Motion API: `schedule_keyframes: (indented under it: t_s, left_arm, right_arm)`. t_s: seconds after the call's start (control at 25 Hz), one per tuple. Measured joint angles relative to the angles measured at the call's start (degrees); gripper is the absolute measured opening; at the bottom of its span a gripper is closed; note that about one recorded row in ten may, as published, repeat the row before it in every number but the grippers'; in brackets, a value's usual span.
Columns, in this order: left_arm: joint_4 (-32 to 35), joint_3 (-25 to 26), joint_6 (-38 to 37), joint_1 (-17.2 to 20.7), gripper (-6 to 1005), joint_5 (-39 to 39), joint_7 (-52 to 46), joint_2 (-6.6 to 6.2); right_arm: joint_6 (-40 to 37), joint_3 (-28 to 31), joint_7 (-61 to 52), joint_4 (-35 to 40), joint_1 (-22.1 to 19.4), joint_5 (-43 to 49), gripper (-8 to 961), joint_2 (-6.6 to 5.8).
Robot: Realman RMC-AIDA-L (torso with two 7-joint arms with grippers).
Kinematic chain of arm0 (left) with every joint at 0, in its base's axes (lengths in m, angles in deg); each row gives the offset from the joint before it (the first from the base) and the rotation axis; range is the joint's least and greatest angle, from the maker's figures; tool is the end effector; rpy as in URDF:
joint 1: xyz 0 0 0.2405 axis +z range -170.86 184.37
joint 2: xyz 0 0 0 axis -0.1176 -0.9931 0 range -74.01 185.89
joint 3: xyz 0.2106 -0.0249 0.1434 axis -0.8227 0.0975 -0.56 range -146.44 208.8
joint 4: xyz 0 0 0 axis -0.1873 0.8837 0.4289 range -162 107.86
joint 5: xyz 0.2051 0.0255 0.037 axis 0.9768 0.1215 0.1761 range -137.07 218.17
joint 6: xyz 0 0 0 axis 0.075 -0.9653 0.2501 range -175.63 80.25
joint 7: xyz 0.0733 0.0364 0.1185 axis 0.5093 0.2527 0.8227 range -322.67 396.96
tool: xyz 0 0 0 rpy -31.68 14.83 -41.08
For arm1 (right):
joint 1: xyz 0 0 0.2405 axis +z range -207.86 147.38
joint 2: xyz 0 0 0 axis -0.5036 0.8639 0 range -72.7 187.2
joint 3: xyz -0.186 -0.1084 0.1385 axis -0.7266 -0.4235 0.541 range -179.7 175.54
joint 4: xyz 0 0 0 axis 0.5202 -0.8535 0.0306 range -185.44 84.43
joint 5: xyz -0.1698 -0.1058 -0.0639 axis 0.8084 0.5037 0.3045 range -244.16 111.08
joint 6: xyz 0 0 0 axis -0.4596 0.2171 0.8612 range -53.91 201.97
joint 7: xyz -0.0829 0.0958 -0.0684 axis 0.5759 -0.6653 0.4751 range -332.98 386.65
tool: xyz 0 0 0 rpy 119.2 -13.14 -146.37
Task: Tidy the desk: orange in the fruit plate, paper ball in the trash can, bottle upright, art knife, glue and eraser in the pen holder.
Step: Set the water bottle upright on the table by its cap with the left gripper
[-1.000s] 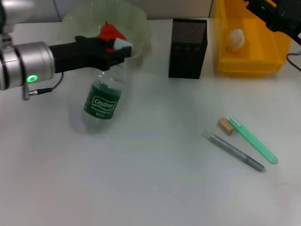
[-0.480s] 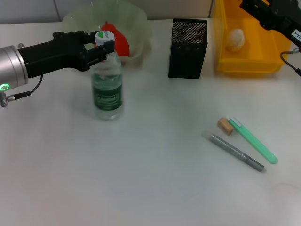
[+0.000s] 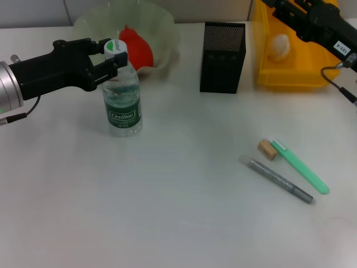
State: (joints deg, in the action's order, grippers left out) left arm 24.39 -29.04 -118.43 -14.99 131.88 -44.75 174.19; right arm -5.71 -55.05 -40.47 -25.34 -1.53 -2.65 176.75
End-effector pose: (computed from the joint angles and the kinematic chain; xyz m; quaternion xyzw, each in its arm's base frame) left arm -0.2454 0.3569 0.0256 -0.9084 -0.1868 -0.2622 0.2669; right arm 0.2380 0.3603 0.0161 -0.7870 0.2435 0.4913 0.2827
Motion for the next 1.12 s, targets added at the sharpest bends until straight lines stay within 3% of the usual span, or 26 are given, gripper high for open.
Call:
schedule_keyframes:
  t_s: [0.52,0.6,0.8,0.96,1.04,1.12]
  left_arm:
    - [-0.13,0.11,0.14,0.21,434,0.21,2.31,0.02]
    - [-0.15,0.08,-0.57,0.31,479,0.60,2.32,-0.07]
    - [0.08,0.25,-2.35,0.39,593,0.50,2.34,-0.21]
    - [0.22,0.77,-2.78,0.37,595,0.18,2.18,-0.21]
    - [0.21,1.53,-2.86,0.04,596,0.12,1.91,-0.19]
    - [0.10,1.81,-2.89,-0.08,597,0.11,1.91,-0.14]
  right_arm:
    - [-2.99,-0.62,-0.46,-2.44,0.72,0.65,708,-0.05]
    - [-3.49,-2.12,-1.90,-1.15,0.53,0.79,708,-0.24]
    - [-3.16,-5.62,-12.45,8.80,-0.74,7.73,707,-0.79]
    - [-3.28,-5.39,-28.32,21.77,-1.28,23.04,707,-0.75]
    - [-3.69,-5.63,-43.85,34.21,-1.55,37.16,706,-0.43]
    - [-3.90,-5.78,-48.64,37.95,-1.58,41.77,706,-0.34]
